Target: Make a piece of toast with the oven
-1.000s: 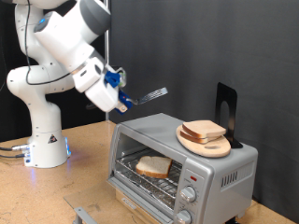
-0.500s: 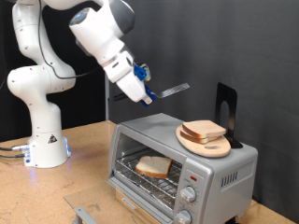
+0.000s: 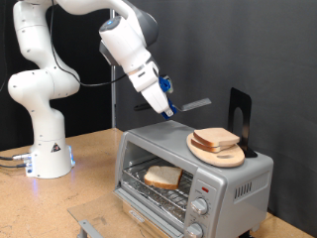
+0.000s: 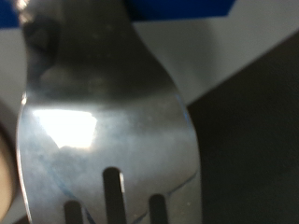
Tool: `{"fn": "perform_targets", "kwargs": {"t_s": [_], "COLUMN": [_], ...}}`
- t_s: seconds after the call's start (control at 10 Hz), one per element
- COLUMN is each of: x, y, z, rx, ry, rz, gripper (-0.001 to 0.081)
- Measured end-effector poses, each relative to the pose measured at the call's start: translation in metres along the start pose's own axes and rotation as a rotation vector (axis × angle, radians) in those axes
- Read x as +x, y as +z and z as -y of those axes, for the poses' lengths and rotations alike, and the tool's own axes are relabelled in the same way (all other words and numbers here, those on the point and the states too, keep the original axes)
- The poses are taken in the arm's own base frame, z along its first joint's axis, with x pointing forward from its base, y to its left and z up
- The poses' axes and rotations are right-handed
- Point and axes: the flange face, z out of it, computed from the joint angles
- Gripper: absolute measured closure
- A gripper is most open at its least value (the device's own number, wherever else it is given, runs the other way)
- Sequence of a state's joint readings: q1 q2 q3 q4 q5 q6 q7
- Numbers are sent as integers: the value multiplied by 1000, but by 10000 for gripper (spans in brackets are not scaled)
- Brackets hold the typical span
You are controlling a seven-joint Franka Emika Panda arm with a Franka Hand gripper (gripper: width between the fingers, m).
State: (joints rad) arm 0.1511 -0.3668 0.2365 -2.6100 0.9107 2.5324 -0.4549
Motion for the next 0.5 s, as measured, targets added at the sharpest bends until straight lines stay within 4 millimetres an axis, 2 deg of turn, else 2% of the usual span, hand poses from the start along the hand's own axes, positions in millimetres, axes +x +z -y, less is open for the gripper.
{"fn": "perform_targets", "kwargs": {"t_s": [0.2, 0.5], "x": [-4, -6], "y": [16, 29], "z": [-7, -15], "rx": [-24, -26], "ry": [13, 28], "rz": [8, 6], "gripper": [443, 441]}}
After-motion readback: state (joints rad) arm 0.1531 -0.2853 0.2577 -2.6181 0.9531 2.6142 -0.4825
